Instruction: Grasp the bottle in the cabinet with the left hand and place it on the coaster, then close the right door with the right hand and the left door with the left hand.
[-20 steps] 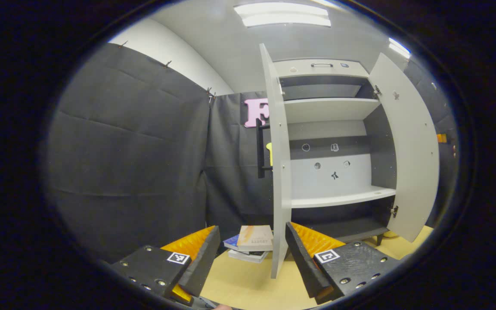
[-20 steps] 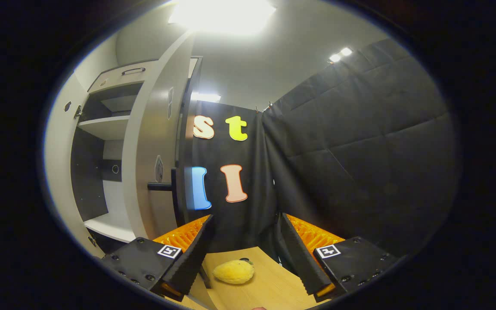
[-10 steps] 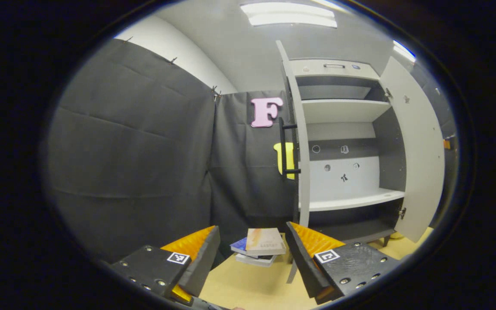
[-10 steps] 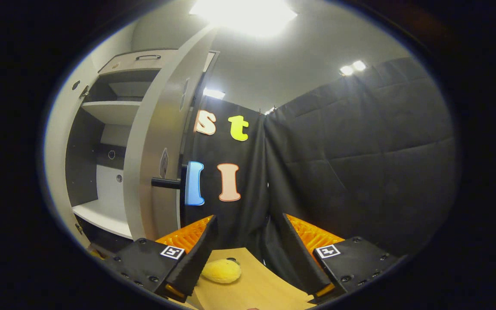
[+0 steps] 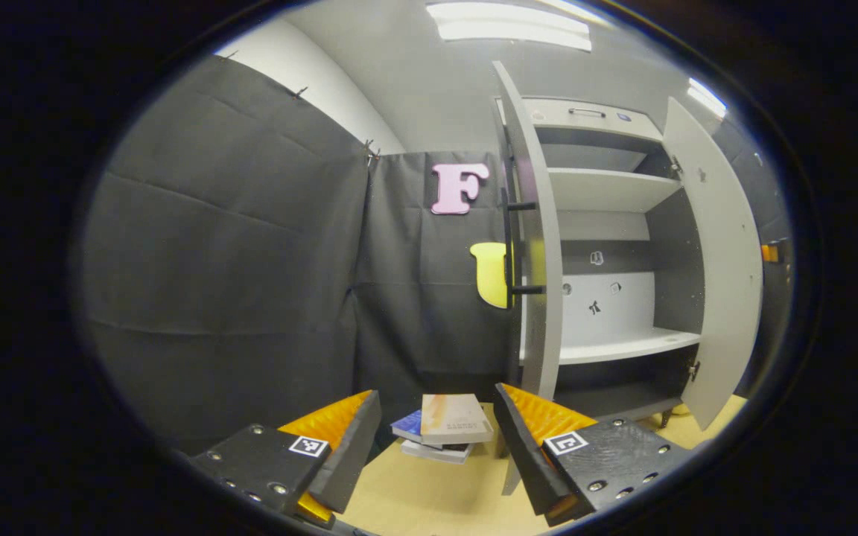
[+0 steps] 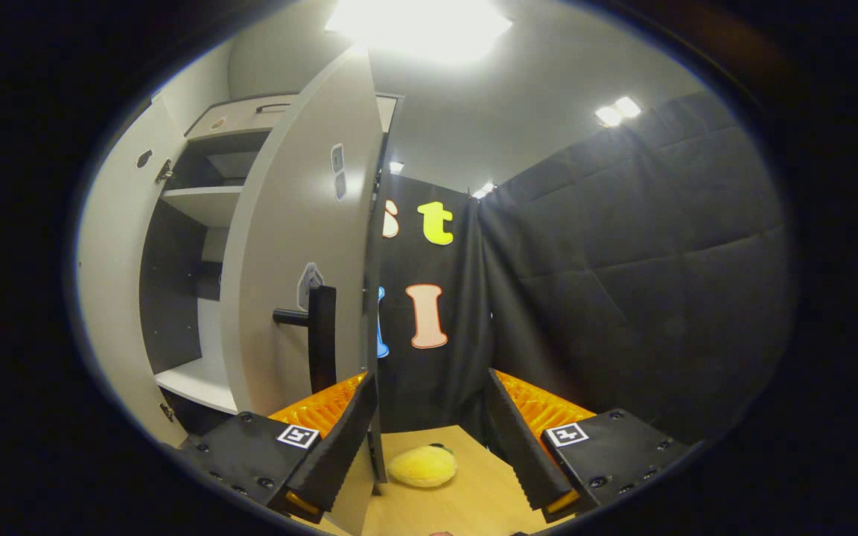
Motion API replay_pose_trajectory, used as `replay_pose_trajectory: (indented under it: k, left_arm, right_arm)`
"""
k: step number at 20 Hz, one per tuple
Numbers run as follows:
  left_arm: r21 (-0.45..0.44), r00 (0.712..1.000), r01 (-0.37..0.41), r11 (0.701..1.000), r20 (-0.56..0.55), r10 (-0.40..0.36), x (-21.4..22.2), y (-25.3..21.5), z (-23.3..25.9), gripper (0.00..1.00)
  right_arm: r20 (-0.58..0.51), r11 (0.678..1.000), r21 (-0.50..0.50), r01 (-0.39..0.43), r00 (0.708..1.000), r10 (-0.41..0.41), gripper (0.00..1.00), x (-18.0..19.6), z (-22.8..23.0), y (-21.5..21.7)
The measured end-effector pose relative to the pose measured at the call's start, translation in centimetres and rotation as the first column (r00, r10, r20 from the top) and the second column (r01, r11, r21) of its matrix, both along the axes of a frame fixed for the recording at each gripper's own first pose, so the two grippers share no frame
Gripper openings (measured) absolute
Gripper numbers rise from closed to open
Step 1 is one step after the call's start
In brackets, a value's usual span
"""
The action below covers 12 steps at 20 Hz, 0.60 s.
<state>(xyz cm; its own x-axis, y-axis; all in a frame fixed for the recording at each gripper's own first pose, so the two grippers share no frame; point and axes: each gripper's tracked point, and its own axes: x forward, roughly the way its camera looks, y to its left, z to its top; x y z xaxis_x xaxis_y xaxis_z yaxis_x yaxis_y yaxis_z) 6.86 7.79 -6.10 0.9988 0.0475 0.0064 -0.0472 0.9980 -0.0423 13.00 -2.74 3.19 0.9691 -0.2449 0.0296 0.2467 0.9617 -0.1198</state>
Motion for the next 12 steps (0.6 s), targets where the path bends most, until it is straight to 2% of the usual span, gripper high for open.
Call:
replay_pose_trajectory:
  k: [2, 3, 4, 5, 7, 8, 9, 10, 12]
  left_arm:
    - [-0.010, 1.000, 0.010, 1.000, 0.003, -0.010, 0.2, 0.3, 0.0, 0.96]
    - [-0.014, 1.000, 0.011, 1.000, 0.002, -0.011, 0.3, 0.5, -0.2, 0.89]
    - [-0.016, 1.000, 0.009, 1.000, 0.001, -0.009, 0.4, 0.8, -0.2, 0.89]
    - [-0.017, 1.000, 0.005, 1.000, 0.000, -0.005, 0.3, 1.3, -0.2, 0.96]
    - [-0.016, 1.000, -0.003, 1.000, -0.001, 0.003, 0.3, 2.2, -0.2, 0.96]
    - [-0.014, 1.000, -0.007, 1.000, -0.002, 0.007, 0.3, 2.6, -0.3, 0.89]
    - [-0.013, 1.000, -0.010, 1.000, -0.004, 0.010, 0.2, 2.9, -0.4, 0.89]
    - [-0.013, 1.000, -0.014, 1.000, -0.006, 0.014, 0.1, 3.2, -0.4, 0.96]
    - [-0.017, 1.000, -0.020, 1.000, -0.008, 0.020, -0.1, 3.6, -0.5, 0.96]
  right_arm:
    - [-0.005, 0.999, 0.012, -0.031, 0.999, 0.031, 0.95, 0.3, -0.3, 1.7]
    - [-0.009, 0.999, 0.018, -0.050, 0.999, 0.050, 0.95, 0.7, -0.4, 2.8]
    - [-0.011, 0.998, 0.023, -0.066, 0.998, 0.066, 0.95, 0.9, -0.6, 3.6]
    - [-0.012, 0.997, 0.024, -0.076, 0.997, 0.077, 0.95, 1.3, -0.6, 4.4]
    - [-0.014, 0.996, 0.027, -0.084, 0.996, 0.085, 0.95, 2.0, -0.9, 5.4]
    - [-0.015, 0.995, 0.036, -0.093, 0.995, 0.094, 0.95, 2.3, -1.0, 6.0]
    - [-0.016, 0.993, 0.050, -0.107, 0.994, 0.107, 0.95, 2.7, -1.2, 6.7]
    - [-0.018, 0.991, 0.062, -0.119, 0.993, 0.120, 0.95, 3.0, -1.4, 7.3]
    - [-0.027, 0.987, 0.077, -0.138, 0.990, 0.140, 0.95, 3.5, -2.0, 8.2]
